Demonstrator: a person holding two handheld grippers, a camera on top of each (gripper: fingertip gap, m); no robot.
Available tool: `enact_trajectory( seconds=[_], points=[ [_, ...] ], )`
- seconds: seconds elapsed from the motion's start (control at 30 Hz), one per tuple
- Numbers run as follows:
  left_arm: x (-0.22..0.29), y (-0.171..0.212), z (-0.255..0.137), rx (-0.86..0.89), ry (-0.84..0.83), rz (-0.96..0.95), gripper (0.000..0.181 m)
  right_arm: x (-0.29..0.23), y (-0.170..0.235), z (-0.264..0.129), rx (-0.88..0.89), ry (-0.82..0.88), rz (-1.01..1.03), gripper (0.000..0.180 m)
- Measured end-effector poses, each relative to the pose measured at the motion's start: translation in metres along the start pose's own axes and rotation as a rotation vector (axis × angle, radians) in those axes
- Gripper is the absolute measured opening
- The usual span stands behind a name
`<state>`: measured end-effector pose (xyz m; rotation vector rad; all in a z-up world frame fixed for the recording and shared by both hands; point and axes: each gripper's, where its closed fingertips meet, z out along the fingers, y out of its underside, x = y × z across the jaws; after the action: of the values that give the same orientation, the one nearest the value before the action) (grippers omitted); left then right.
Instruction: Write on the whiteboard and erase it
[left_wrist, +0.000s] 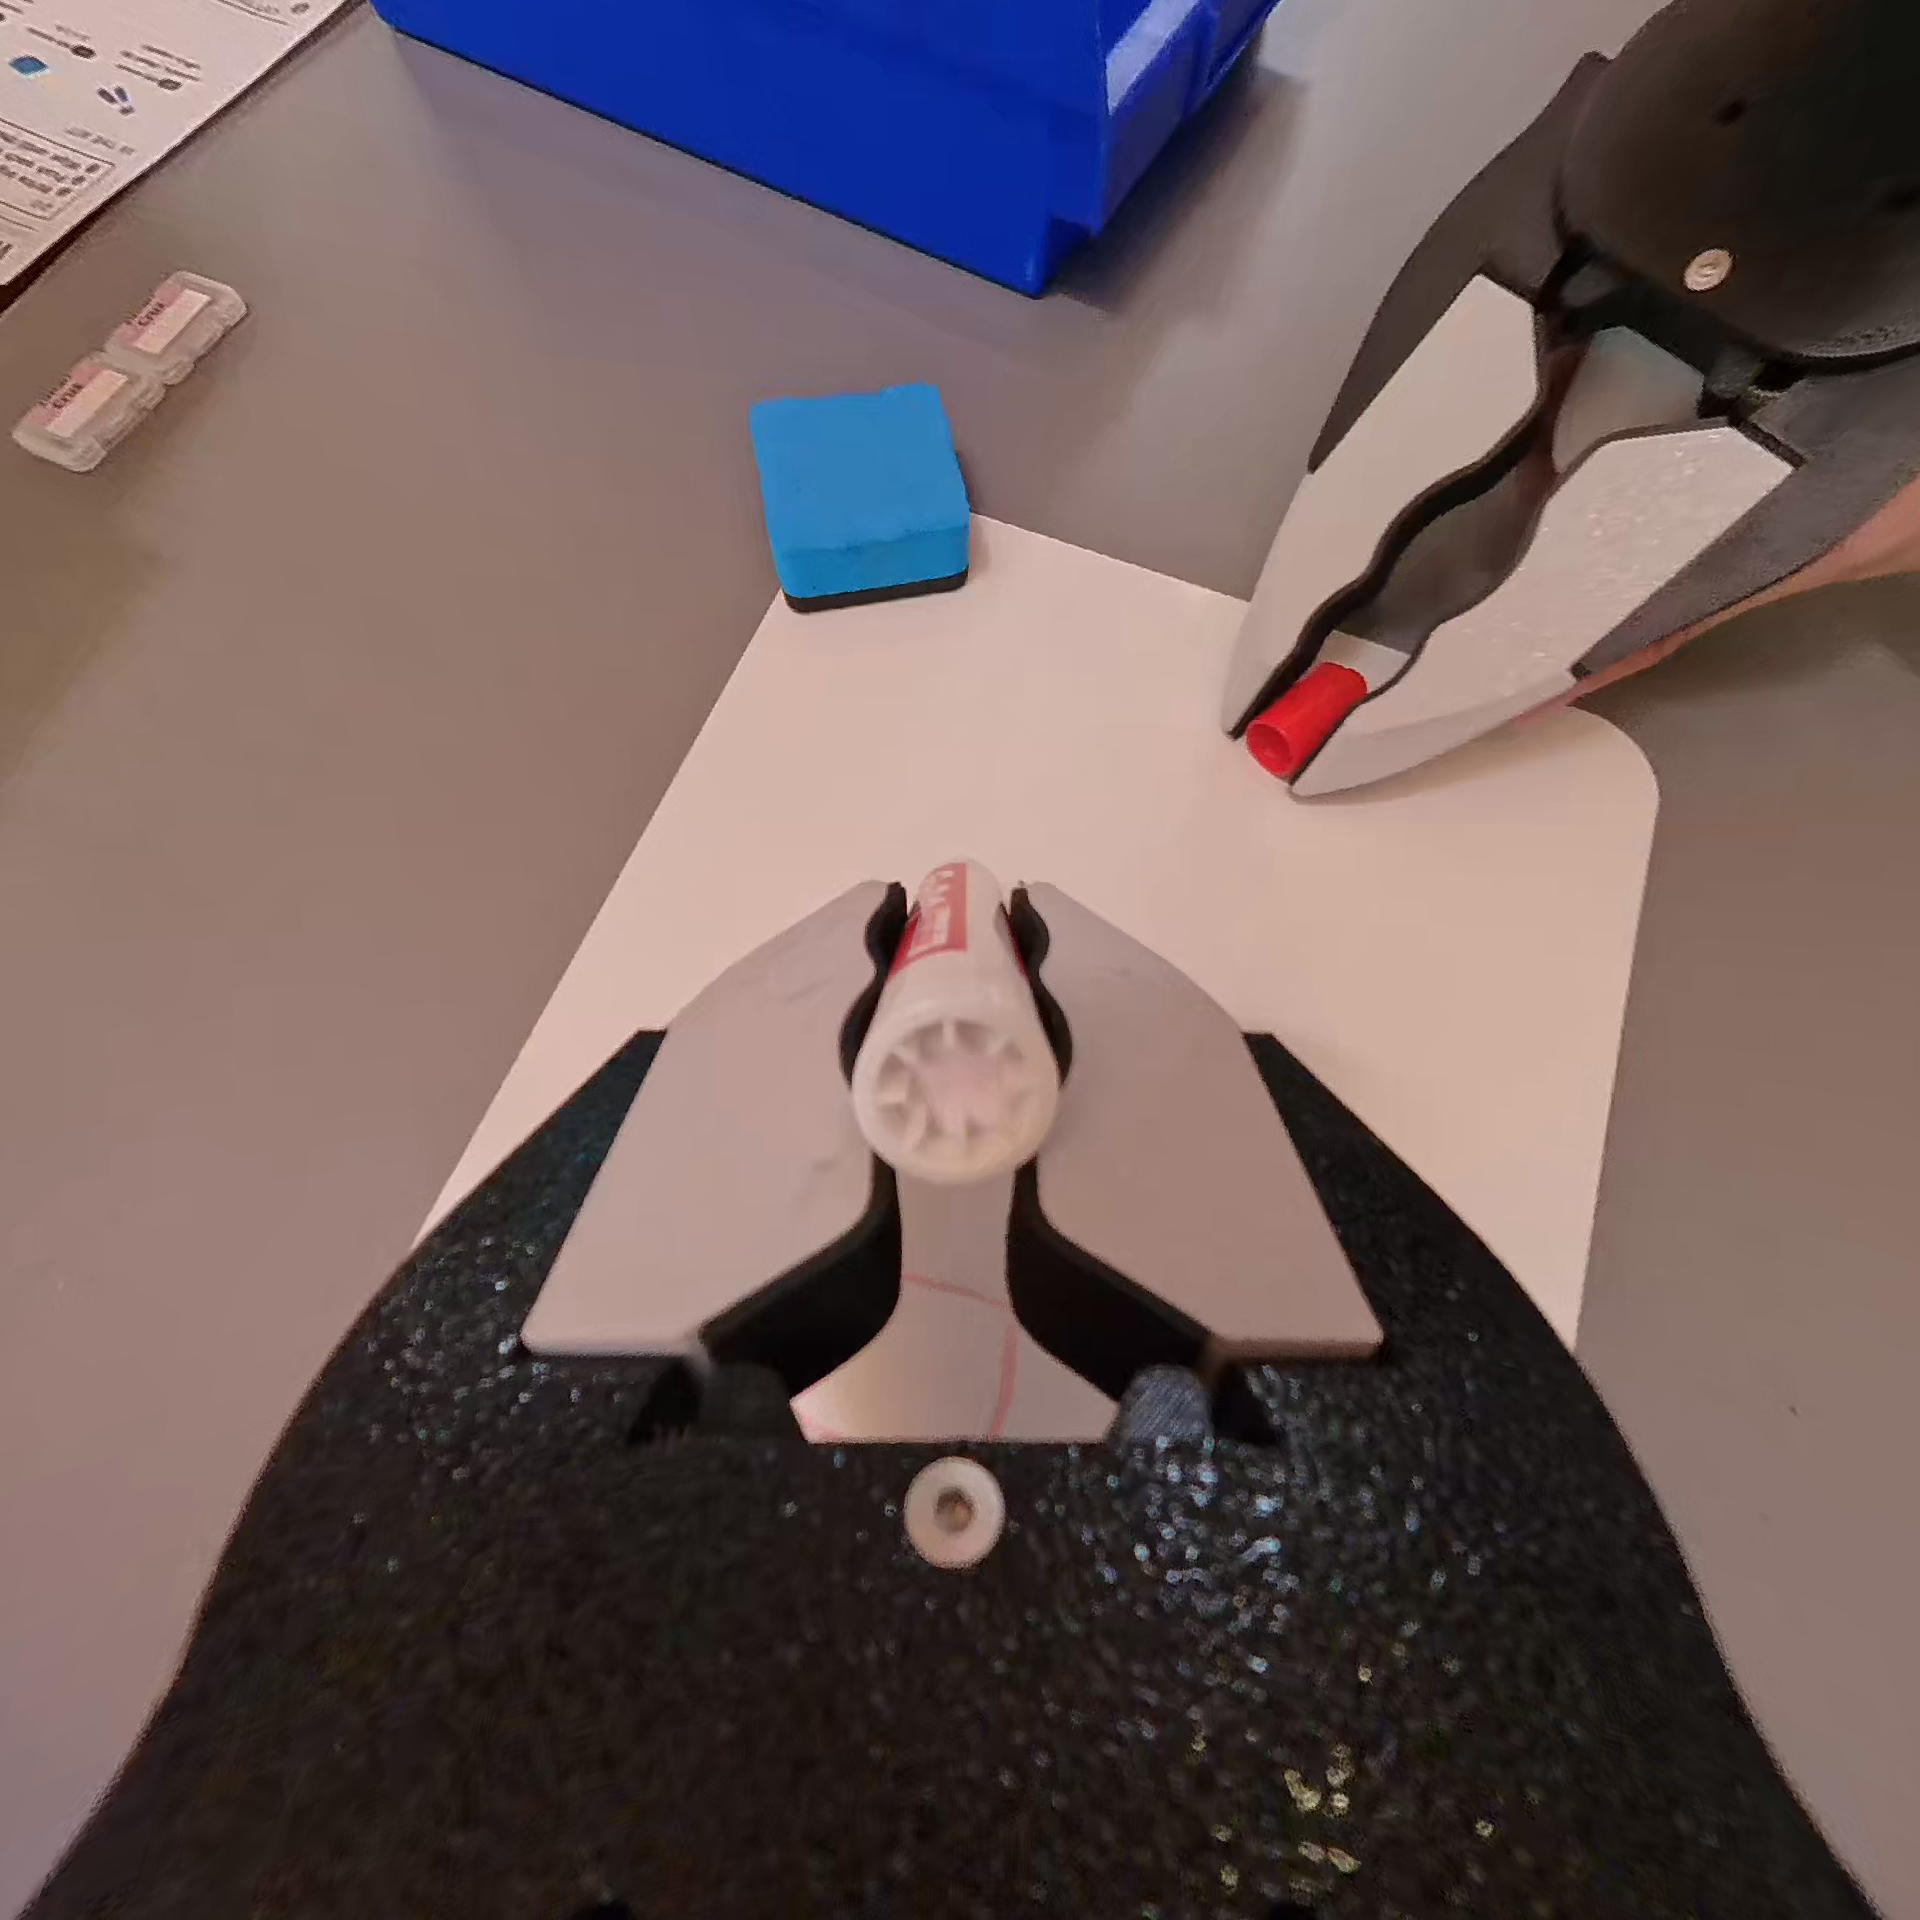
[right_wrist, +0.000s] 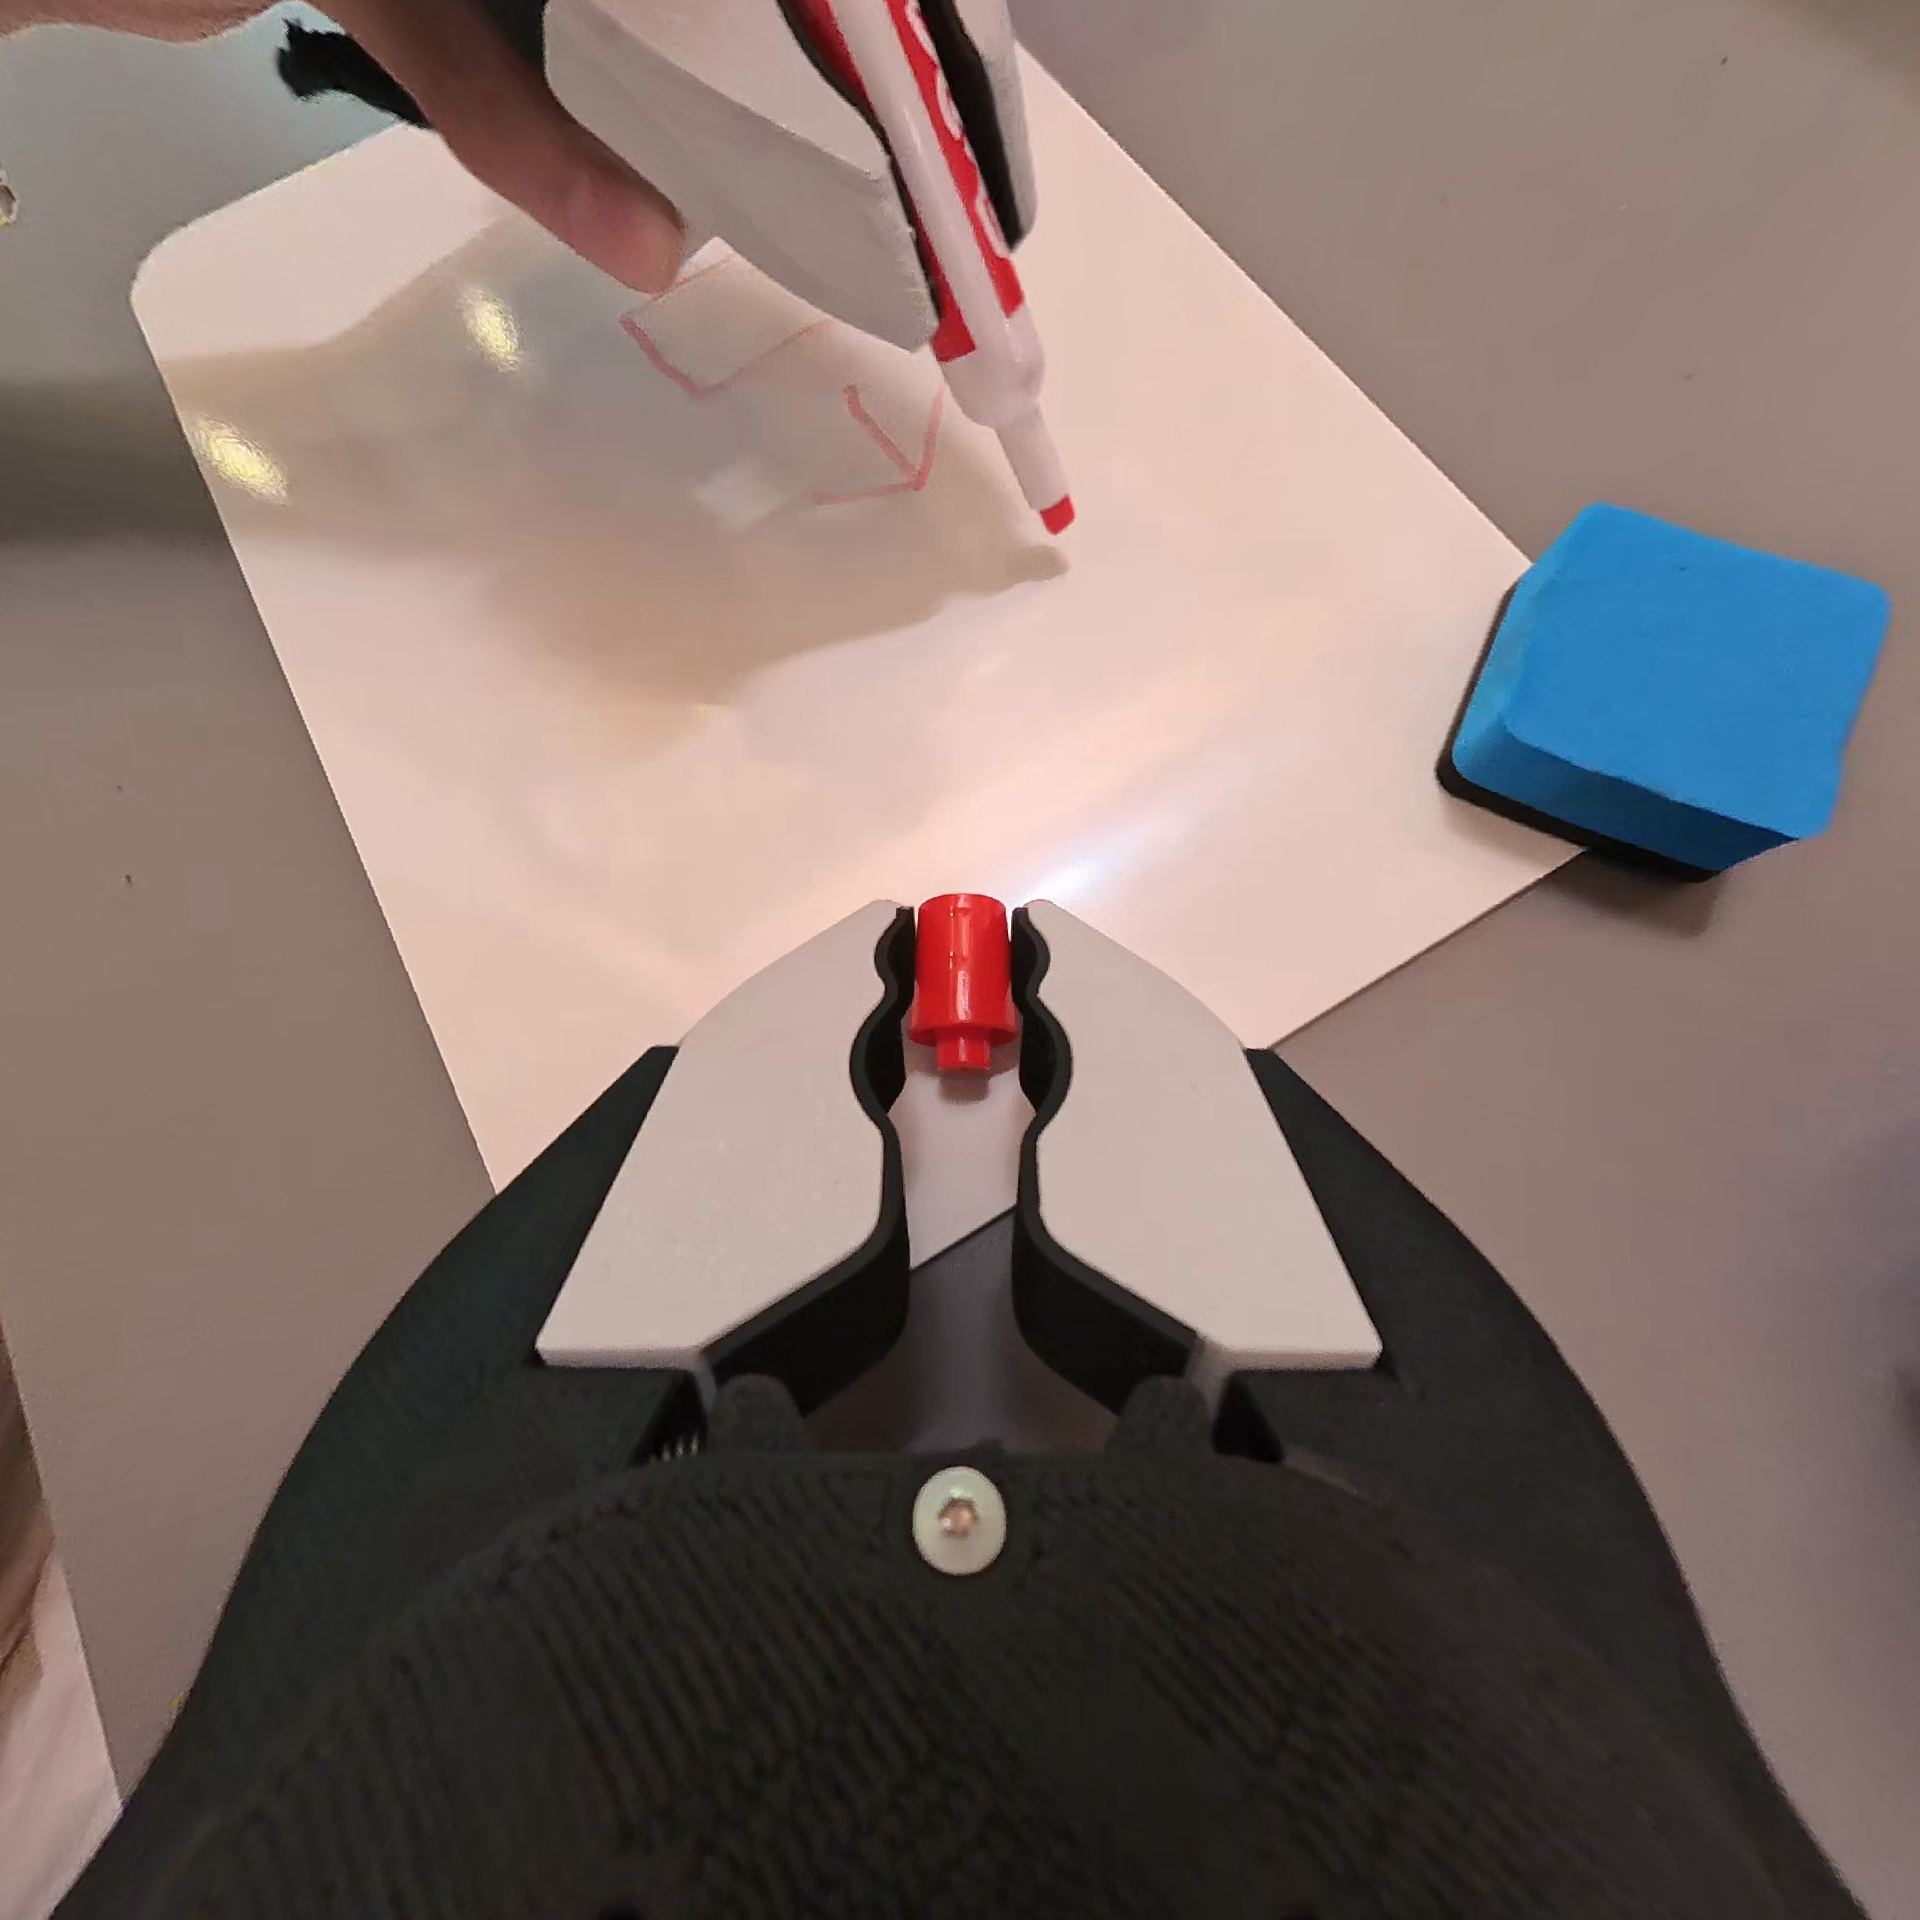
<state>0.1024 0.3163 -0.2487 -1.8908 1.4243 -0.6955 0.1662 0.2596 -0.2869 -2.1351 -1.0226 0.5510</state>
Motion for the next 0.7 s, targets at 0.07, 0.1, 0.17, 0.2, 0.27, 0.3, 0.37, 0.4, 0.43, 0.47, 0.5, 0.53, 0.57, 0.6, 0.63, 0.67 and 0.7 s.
enact_trajectory(
  seconds=[0.07,0.1,0.17,0.2,0.27,0.3,0.37,0.4,0.43,0.47,0.5,0.53,0.57,0.6,0.63,0.67,0.7],
  points=[
    [-0.003,-0.002,0.003,0.001,-0.005,0.001,0.019,0.001,0.001,-0.001,0.0,0.0,-0.001,0.018],
    [-0.005,-0.003,0.004,0.0,-0.012,0.006,0.019,0.001,0.001,-0.002,0.0,-0.001,-0.001,0.018],
    [-0.007,-0.005,0.006,-0.004,-0.019,0.012,0.019,0.002,0.002,-0.002,0.0,-0.001,0.0,0.018],
    [-0.008,-0.005,0.007,-0.011,-0.022,0.016,0.019,0.002,0.002,-0.002,0.0,-0.002,-0.001,0.018],
    [-0.009,-0.002,0.01,-0.035,-0.029,0.029,0.019,0.002,0.002,-0.002,0.0,-0.002,-0.002,0.018],
    [-0.008,-0.001,0.009,-0.041,-0.029,0.03,0.019,0.002,0.002,-0.002,-0.001,-0.002,-0.002,0.018],
    [-0.006,0.001,0.007,-0.053,-0.026,0.04,0.019,0.002,0.002,-0.002,0.0,-0.002,-0.002,0.018],
    [-0.003,0.002,0.006,-0.057,-0.023,0.043,0.019,0.002,0.002,-0.002,-0.001,-0.002,-0.002,0.018],
    [-0.001,0.004,0.004,-0.061,-0.018,0.044,0.019,0.002,0.002,-0.002,0.0,-0.002,-0.002,0.018],
    [0.003,0.006,0.001,-0.066,-0.014,0.046,0.019,0.002,0.002,-0.002,0.0,-0.002,-0.002,0.018],
    [0.006,0.009,-0.002,-0.071,-0.012,0.051,0.019,0.002,0.002,-0.002,-0.001,-0.002,-0.002,0.018],
    [0.01,0.011,-0.005,-0.074,-0.01,0.054,0.019,0.002,0.002,-0.002,-0.001,-0.002,-0.002,0.018],
    [0.015,0.014,-0.008,-0.077,-0.005,0.056,0.019,0.002,0.002,-0.002,-0.001,-0.002,-0.002,0.018],
    [0.019,0.016,-0.011,-0.079,-0.001,0.055,0.019,0.002,0.002,-0.002,-0.001,-0.002,-0.002,0.018],
    [0.022,0.019,-0.014,-0.079,-0.002,0.057,0.019,0.002,0.002,-0.002,-0.001,-0.002,-0.002,0.018],
    [0.025,0.02,-0.016,-0.08,-0.001,0.059,0.019,0.002,0.002,-0.002,-0.001,-0.002,-0.002,0.018],
    [0.028,0.021,-0.017,-0.082,0.004,0.056,0.019,0.002,0.002,-0.002,-0.001,-0.002,-0.002,0.018]
  ],
)
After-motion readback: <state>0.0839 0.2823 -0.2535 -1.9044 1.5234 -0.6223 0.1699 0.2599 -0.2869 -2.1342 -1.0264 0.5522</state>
